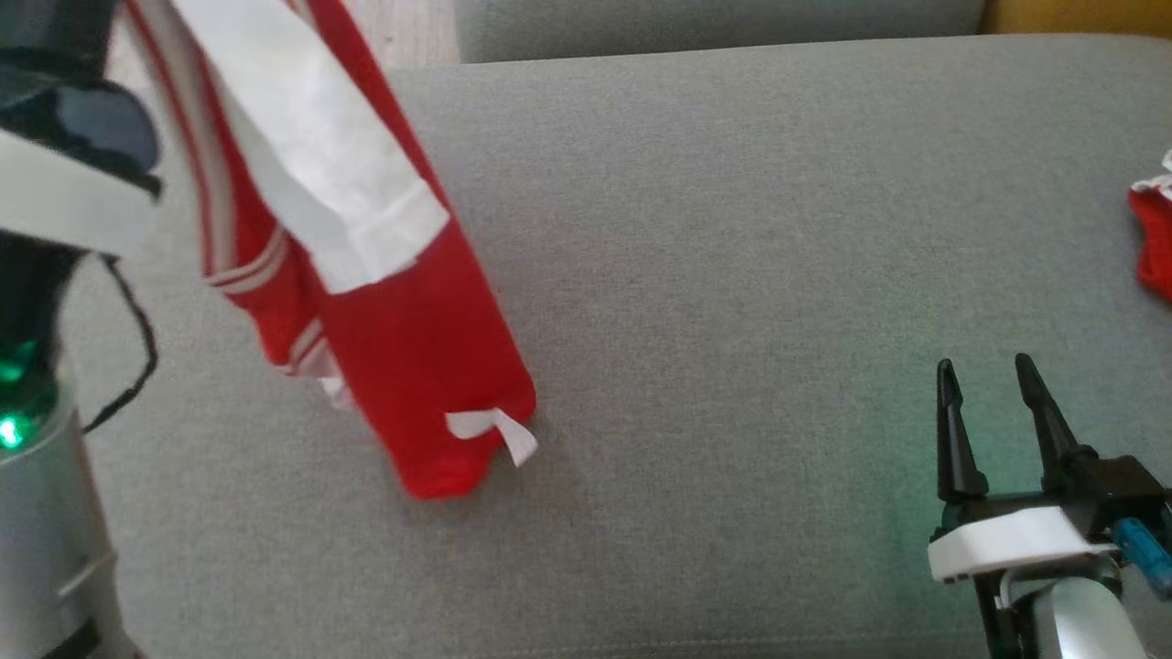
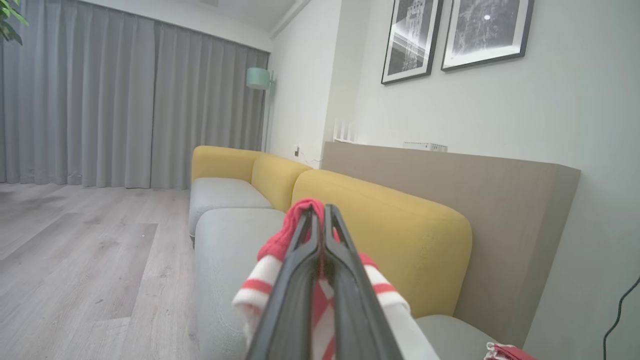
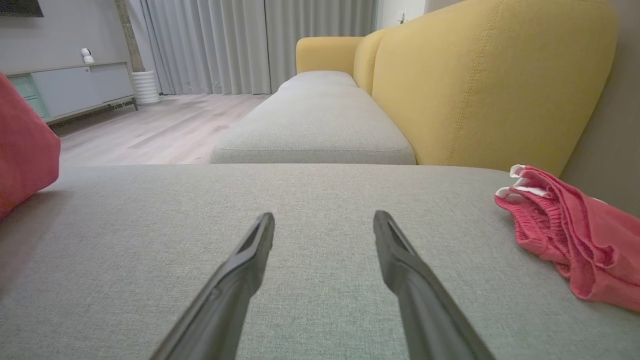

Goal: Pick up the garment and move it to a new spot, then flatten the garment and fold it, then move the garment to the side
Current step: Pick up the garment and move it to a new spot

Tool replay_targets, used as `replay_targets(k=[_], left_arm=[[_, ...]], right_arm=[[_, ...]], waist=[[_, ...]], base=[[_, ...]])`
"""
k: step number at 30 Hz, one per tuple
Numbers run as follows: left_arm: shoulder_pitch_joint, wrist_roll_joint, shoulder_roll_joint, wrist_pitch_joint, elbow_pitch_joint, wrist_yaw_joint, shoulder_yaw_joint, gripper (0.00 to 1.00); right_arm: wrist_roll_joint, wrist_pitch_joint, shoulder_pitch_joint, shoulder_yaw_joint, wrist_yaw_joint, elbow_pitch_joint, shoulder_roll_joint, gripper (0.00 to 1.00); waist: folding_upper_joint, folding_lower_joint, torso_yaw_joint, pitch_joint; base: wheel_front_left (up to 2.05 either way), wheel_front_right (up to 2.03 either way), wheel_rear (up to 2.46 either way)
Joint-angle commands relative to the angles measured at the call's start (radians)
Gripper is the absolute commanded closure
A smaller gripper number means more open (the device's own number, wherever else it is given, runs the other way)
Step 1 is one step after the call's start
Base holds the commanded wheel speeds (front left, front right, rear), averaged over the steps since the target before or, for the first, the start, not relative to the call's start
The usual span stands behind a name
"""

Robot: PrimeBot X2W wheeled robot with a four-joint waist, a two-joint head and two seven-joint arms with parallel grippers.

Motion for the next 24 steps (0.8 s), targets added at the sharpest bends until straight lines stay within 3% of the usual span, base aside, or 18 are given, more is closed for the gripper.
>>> replay_targets(k=[1,15,20,24], left_arm=[[-0.016,-0.012,0.047,0.011,-0.044,0.005,0.049,1.00],[-0.049,-0.108,0.108,0.091,-0.019,-0.011,0.092,1.00],[-0.077,-0.109,0.099,0.117,0.084,-0.044,-0.014,1.00],[-0.080,-0.095,0.034,0.112,0.183,-0.064,-0.166,1.00]], right_arm=[[-0.002,-0.013,0.002,0.018,-0.001,-0.036,-0.004,0.00],[-0.001,-0.013,-0.020,0.049,-0.001,-0.028,-0.004,0.00],[0.006,-0.014,-0.043,0.077,-0.001,-0.020,-0.004,0.00],[0.017,-0.014,-0.062,0.108,-0.001,-0.010,-0.004,0.00]], waist=[[0.0000,0.0001,0.007,-0.002],[0.0000,0.0001,0.019,0.008],[0.0000,0.0001,-0.017,0.031],[0.0000,0.0001,-0.068,0.052]], base=[[0.00,0.00,0.00],[0.00,0.00,0.00],[0.00,0.00,0.00],[0.00,0.00,0.00]])
